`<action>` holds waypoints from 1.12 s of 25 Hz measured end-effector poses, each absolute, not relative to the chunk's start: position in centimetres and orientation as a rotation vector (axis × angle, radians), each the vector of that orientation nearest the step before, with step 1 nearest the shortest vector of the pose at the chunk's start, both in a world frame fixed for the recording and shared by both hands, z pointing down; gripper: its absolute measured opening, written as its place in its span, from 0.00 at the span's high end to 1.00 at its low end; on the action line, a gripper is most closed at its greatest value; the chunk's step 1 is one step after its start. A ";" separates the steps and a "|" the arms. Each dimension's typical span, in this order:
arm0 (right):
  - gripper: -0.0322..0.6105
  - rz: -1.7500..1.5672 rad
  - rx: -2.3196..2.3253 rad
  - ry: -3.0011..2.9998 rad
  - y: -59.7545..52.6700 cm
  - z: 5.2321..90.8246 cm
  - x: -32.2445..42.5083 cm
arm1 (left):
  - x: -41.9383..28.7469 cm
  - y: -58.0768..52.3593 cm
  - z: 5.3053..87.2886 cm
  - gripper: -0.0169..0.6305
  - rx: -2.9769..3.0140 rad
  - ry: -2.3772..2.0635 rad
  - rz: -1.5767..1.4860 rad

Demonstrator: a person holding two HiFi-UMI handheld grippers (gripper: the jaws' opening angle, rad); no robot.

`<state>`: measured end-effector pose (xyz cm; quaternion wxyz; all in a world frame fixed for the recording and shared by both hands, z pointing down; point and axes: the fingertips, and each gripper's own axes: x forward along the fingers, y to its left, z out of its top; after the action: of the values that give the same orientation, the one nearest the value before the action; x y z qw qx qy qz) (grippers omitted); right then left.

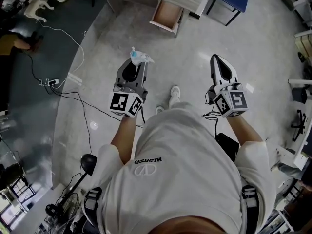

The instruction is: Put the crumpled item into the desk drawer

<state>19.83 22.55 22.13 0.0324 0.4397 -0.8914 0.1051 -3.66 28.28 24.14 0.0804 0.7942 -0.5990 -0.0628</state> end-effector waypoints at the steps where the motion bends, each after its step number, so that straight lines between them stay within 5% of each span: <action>1: 0.95 0.327 1.345 -2.745 21.7 22.3 19.7 | -3.6 27.4 24.3 0.85 2.372 -1.791 -0.186; 28: 0.95 0.415 1.166 -2.785 7.3 25.4 18.5 | -1.7 13.3 25.0 0.85 2.339 -1.839 -0.119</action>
<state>18.46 7.30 25.44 0.0469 0.3821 -0.9128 0.1361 -1.65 13.32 24.96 0.0818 0.7830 -0.6154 -0.0397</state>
